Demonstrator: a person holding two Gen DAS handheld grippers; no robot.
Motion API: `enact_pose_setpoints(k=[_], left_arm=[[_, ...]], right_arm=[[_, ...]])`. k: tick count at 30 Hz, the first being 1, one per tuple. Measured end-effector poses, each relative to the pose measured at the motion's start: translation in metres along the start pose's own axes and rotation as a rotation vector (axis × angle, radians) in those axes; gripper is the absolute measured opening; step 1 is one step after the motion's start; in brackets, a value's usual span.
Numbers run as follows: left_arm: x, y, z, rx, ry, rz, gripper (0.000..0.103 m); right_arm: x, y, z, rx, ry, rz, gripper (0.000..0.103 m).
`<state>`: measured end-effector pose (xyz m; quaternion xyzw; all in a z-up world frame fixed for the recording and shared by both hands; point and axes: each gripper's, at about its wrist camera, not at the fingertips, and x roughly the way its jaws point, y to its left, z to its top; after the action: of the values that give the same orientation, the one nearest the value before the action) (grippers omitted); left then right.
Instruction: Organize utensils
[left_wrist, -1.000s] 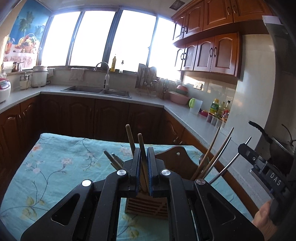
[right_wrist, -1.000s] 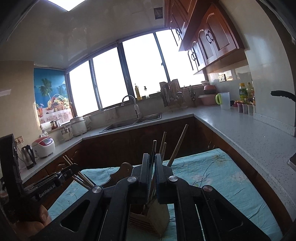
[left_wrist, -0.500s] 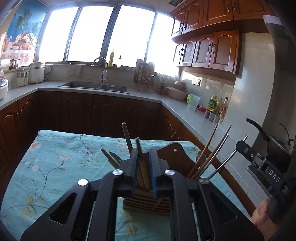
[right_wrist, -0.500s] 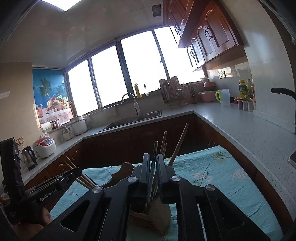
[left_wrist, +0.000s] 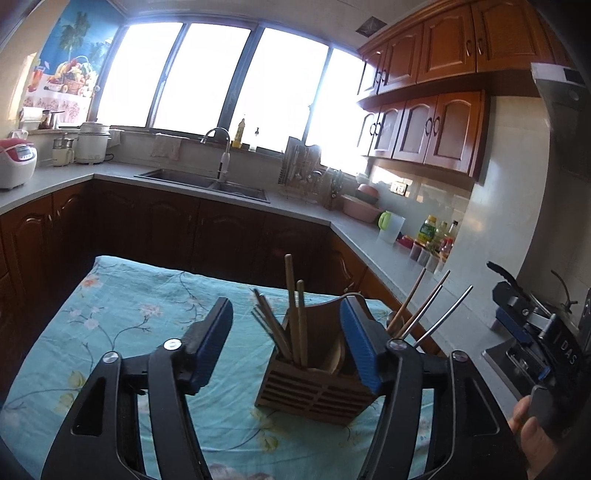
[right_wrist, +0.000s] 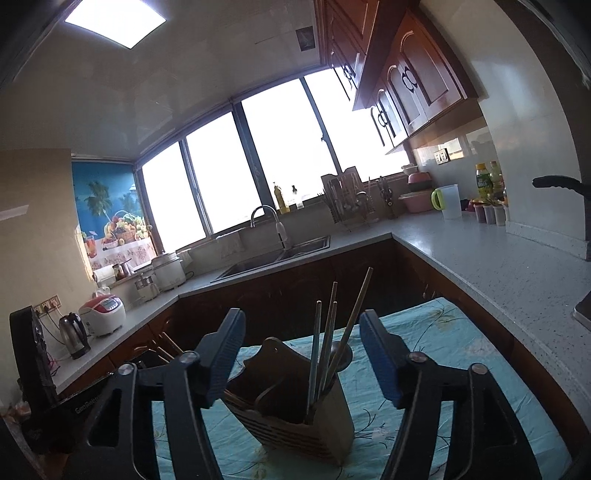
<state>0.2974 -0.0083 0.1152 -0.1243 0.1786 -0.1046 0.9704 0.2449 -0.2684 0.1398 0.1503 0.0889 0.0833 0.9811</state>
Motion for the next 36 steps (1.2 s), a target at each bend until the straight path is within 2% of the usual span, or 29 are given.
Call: enact_pose_setpoints(k=[1, 4, 9, 14, 23, 29, 36], left_arm=[[-0.006, 0.003, -0.003, -0.005, -0.003, 0.008, 0.067], [-0.019, 0.01, -0.013, -0.027, 0.002, 0.025, 0.074], [-0.042, 0.026, -0.036, -0.087, 0.033, 0.032, 0.076], [-0.068, 0.036, -0.063, -0.134, 0.063, 0.032, 0.076], [-0.106, 0.043, -0.114, -0.146, 0.115, 0.047, 0.076], [-0.123, 0.047, -0.14, -0.16, 0.144, 0.076, 0.076], [-0.136, 0.049, -0.152, -0.164, 0.151, 0.095, 0.076]], right_arm=[[-0.005, -0.001, 0.0, 0.005, -0.01, 0.004, 0.085], [-0.02, -0.001, -0.005, 0.016, -0.031, 0.012, 0.093], [-0.038, 0.003, -0.027, 0.024, -0.001, 0.025, 0.097], [-0.057, 0.003, -0.056, 0.05, 0.056, 0.037, 0.097], [-0.094, -0.002, -0.109, 0.088, 0.159, 0.023, 0.097], [-0.114, -0.006, -0.128, 0.094, 0.193, 0.013, 0.097], [-0.128, -0.006, -0.141, 0.105, 0.212, 0.009, 0.097]])
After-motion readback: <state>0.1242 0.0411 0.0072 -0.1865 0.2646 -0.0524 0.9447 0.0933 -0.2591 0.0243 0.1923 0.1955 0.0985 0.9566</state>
